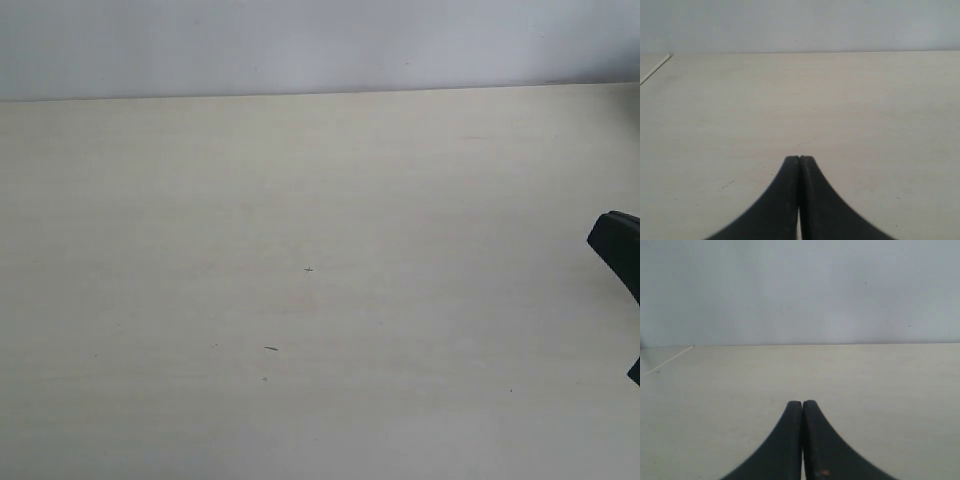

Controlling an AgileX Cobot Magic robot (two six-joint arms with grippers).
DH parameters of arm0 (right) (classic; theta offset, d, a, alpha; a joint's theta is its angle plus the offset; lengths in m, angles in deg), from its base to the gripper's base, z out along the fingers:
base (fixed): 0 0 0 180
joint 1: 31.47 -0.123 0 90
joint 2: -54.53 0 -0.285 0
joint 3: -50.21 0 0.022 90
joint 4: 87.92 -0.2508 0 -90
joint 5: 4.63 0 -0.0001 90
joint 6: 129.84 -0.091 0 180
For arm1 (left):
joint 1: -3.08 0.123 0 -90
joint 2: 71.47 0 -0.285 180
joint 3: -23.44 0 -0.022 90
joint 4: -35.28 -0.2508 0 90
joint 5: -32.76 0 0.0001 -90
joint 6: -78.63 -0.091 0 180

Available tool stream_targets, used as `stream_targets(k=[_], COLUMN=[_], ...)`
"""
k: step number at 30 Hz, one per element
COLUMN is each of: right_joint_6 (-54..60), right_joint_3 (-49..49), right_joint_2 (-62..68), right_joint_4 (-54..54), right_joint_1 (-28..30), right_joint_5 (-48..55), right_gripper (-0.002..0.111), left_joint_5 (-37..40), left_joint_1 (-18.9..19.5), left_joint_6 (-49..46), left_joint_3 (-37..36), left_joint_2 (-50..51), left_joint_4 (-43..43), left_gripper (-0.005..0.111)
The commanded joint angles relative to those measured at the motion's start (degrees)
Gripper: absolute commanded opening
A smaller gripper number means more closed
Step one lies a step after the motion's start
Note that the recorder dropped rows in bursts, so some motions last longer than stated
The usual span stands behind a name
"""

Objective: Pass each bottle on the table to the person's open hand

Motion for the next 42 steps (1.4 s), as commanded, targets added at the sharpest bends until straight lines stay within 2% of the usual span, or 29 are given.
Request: stream_targets(k=[1,24,26,30,36,42], right_joint_6=[0.4,0.4,4.5,9.8,16.2,17.2], right_joint_3=[0.2,0.2,0.2,0.2,0.2,0.2], right_joint_2=[-0.3,-0.2,-1.2,-6.4,-15.9,-20.6], right_joint_4=[-0.1,-0.1,0.5,0.5,0.6,0.6], right_joint_1=[0.1,0.0,0.6,4.0,12.3,17.8], right_joint_5=[-0.3,-0.3,-0.3,4.5,14.0,17.7], right_gripper=[0.000,0.000,0.000,0.000,0.000,0.000], left_joint_5=[-0.9,-0.9,-0.9,-0.9,-0.9,-0.9], left_joint_1=[0.1,0.1,0.1,0.1,0.1,0.1], left_joint_6=[-0.2,-0.2,-0.2,-0.2,-0.2,-0.2], left_joint_3=[-0.2,-0.2,-0.2,-0.2,-0.2,-0.2], left_joint_2=[-0.3,-0.3,-0.3,-0.3,-0.3,-0.3], left_joint_4=[-0.5,-0.5,-0.5,-0.5,-0.5,-0.5], left_gripper=[0.000,0.000,0.000,0.000,0.000,0.000])
